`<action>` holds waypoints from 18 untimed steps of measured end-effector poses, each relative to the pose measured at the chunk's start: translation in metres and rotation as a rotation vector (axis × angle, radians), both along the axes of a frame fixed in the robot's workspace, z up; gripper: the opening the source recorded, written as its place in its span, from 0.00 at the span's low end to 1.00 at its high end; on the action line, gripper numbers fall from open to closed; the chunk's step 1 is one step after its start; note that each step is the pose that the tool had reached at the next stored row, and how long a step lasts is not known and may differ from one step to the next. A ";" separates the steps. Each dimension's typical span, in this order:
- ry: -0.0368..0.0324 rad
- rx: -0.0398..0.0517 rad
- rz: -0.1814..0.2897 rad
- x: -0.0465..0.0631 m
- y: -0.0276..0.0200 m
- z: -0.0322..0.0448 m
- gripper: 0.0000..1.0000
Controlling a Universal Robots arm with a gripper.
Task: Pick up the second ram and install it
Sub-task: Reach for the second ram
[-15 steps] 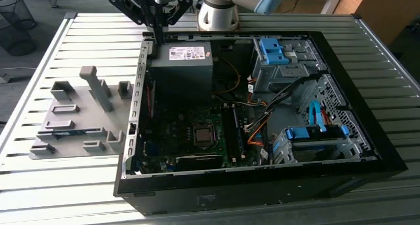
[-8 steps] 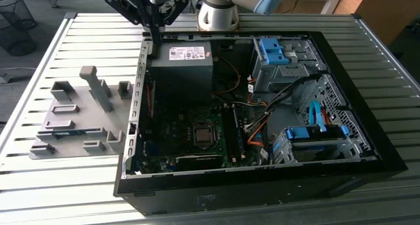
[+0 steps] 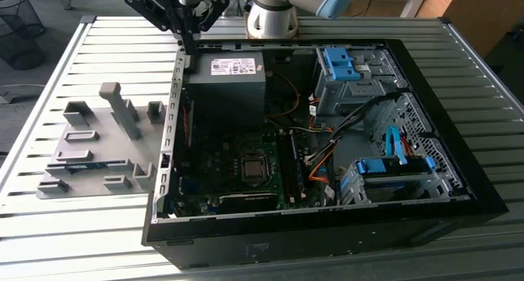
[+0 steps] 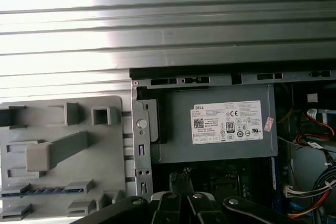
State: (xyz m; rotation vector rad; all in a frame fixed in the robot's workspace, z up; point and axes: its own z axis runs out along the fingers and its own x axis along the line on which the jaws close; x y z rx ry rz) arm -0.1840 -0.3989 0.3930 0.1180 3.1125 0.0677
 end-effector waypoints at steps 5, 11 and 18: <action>0.0000 0.0001 0.000 -0.004 0.0000 -0.0001 0.11; 0.0000 0.0000 0.000 -0.009 0.0000 -0.0001 0.11; 0.0000 0.0000 0.000 -0.015 0.0000 -0.0002 0.11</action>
